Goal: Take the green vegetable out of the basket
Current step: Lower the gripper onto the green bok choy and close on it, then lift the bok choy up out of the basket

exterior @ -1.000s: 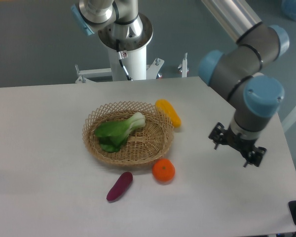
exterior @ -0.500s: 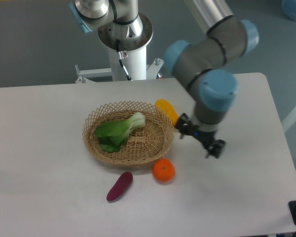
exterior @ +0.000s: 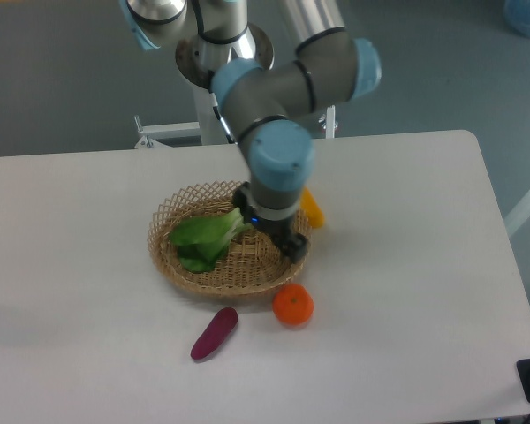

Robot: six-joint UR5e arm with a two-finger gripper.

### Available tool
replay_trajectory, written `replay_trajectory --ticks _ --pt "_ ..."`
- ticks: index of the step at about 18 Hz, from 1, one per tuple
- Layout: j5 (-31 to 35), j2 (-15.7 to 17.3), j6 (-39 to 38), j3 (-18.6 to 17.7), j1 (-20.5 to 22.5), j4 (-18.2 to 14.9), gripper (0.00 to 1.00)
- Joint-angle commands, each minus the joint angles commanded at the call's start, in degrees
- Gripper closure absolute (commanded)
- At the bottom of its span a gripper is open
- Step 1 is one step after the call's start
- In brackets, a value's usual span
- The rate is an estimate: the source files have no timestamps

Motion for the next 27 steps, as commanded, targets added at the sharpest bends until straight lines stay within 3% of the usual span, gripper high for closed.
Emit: replay_trajectory --ticks 7,12,22,23,27 --pt "0.2 -0.7 -0.2 -4.1 -1.1 0.4 0.00" --pt "0.4 -1.2 -0.4 -7.6 -1.3 5.8 0.00" --pt "3.7 -2.7 -2.8 -8.6 -4.0 7.2 0.00" --pt "4.0 -3.0 -2.7 -8.6 -4.0 7.3 0.05" --pt "4.1 -3.0 -2.8 -8.6 -4.1 7.3 0.55"
